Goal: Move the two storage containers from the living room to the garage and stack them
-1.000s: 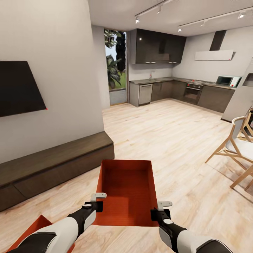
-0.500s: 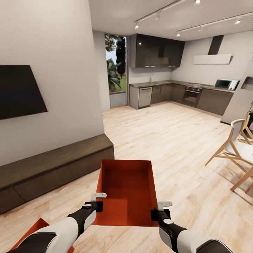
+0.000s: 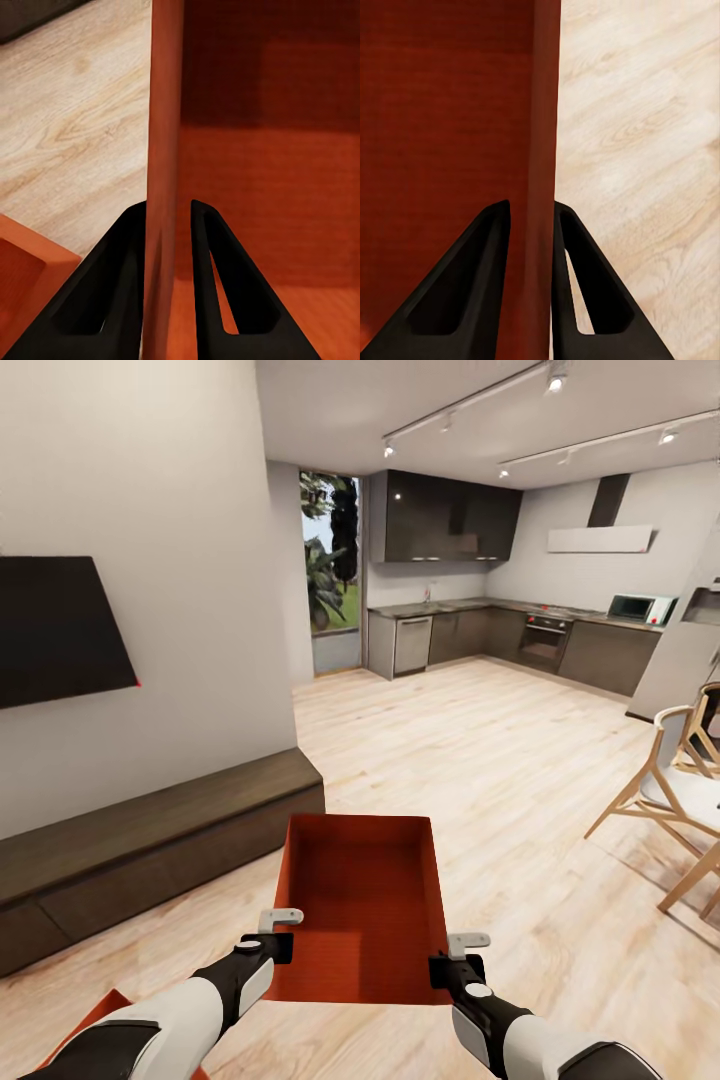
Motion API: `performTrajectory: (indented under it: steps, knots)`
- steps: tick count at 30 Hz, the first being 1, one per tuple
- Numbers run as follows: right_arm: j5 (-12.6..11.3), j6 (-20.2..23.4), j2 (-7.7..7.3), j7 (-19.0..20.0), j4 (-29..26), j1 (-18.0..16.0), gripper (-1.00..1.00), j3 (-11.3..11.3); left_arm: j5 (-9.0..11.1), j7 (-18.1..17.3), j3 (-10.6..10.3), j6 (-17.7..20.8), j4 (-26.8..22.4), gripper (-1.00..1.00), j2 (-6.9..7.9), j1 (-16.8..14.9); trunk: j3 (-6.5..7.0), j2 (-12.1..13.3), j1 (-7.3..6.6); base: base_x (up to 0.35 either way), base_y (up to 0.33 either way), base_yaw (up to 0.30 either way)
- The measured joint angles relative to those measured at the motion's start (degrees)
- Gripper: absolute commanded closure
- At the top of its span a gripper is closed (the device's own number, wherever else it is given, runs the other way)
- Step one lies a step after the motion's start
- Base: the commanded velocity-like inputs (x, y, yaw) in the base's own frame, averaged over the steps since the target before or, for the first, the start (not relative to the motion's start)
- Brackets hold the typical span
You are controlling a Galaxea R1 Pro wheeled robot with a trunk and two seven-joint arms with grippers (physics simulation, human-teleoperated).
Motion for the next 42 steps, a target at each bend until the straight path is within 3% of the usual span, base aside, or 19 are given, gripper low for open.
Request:
performTrajectory:
  steps: [42]
  knots:
    - [0.0, 0.0, 0.0, 0.0, 0.0, 0.0, 1.0, 0.0, 0.0, 0.0, 0.0, 0.0, 0.0, 1.0, 0.0, 0.0, 3.96, 0.0, 0.0, 0.0, 0.0, 0.0]
